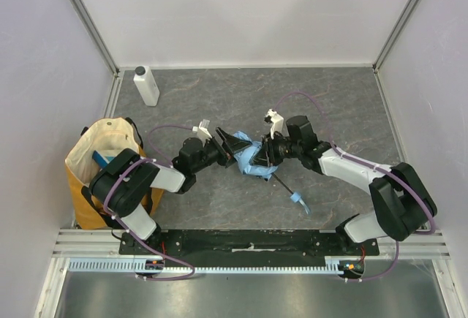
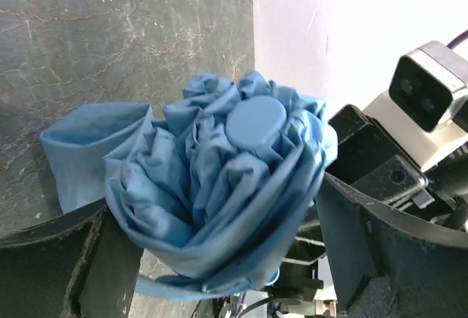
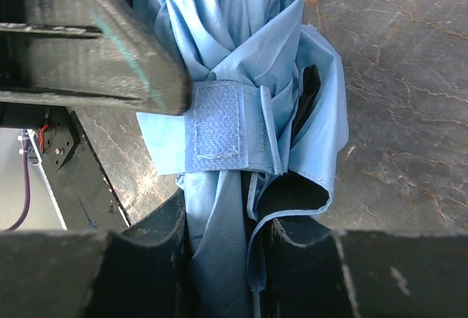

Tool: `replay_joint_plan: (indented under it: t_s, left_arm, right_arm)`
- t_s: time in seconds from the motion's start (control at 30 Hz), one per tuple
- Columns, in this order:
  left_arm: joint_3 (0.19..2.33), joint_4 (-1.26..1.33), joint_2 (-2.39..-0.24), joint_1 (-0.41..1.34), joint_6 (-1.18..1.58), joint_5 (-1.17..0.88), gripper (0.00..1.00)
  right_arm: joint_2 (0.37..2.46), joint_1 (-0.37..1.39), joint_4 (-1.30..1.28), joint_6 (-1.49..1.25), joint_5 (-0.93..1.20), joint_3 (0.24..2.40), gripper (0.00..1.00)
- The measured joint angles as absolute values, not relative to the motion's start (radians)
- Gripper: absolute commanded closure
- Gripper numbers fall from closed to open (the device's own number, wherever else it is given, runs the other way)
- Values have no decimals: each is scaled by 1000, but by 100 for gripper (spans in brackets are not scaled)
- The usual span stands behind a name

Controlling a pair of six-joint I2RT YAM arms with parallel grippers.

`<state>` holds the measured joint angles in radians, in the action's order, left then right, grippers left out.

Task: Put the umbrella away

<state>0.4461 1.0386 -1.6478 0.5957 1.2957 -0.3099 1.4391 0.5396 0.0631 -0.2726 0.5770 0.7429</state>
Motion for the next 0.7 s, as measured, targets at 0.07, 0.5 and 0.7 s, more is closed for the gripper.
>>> replay_joint_plan:
  t_s: [0.07, 0.5, 0.7]
  left_arm:
    - [449, 1030, -1649, 596, 1295, -298, 6]
    - [489, 1039, -1662, 598, 1282, -264, 53]
    - [492, 1098, -1687, 598, 1282, -271, 98]
  right_arm:
    - [1438, 548, 68, -274, 579, 743, 100]
    - [1382, 575, 90, -276, 629, 700, 100]
    - [1382, 577, 92, -276, 616, 698, 100]
